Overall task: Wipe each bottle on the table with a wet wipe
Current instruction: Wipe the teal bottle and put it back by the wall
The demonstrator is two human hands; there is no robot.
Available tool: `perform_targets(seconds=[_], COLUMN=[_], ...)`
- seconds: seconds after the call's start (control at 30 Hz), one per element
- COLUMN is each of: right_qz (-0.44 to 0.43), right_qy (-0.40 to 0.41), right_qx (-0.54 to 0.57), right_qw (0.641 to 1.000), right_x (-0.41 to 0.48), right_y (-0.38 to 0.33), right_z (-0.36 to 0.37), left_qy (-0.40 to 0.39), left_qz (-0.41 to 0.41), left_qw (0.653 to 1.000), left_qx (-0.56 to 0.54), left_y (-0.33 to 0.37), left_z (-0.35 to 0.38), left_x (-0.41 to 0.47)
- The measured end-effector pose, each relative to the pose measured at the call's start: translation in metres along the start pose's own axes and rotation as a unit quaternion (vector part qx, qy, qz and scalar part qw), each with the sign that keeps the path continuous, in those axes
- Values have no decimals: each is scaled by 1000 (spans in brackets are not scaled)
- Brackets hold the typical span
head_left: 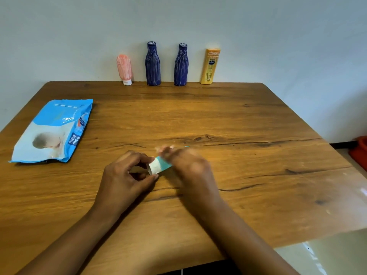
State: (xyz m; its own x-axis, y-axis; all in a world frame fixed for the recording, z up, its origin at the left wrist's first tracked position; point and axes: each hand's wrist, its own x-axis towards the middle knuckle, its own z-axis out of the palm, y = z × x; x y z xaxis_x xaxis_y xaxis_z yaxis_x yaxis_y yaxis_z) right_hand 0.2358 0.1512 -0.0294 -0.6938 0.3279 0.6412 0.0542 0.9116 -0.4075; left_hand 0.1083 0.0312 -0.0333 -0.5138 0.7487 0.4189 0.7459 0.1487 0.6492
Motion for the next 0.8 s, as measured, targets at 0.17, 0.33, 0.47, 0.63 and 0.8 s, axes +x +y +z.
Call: perform_targets(seconds=[0.17,0.33,0.47,0.63,0.8], right_qz=[0,76,179,176,14], right_qy=[-48,-18,12,100,-6], right_qx=[-18,-71,-58,53,44], right_qw=[999,994,982,978,999], right_x=[-5,5,9,4,9], right_y=[11,39,63,37,25], right_z=[18,8,-9,-22,6], left_qy=[0,7,19,24,8], left_qz=[-29,-37,-118,-240,-284], left_qw=[1000,999,990,949,929], left_qx=[-7,-18,-80,-203,-236], left_y=[1,3,2,4,3], left_z=[1,0,0,1,0], left_x=[0,1,1,11,16])
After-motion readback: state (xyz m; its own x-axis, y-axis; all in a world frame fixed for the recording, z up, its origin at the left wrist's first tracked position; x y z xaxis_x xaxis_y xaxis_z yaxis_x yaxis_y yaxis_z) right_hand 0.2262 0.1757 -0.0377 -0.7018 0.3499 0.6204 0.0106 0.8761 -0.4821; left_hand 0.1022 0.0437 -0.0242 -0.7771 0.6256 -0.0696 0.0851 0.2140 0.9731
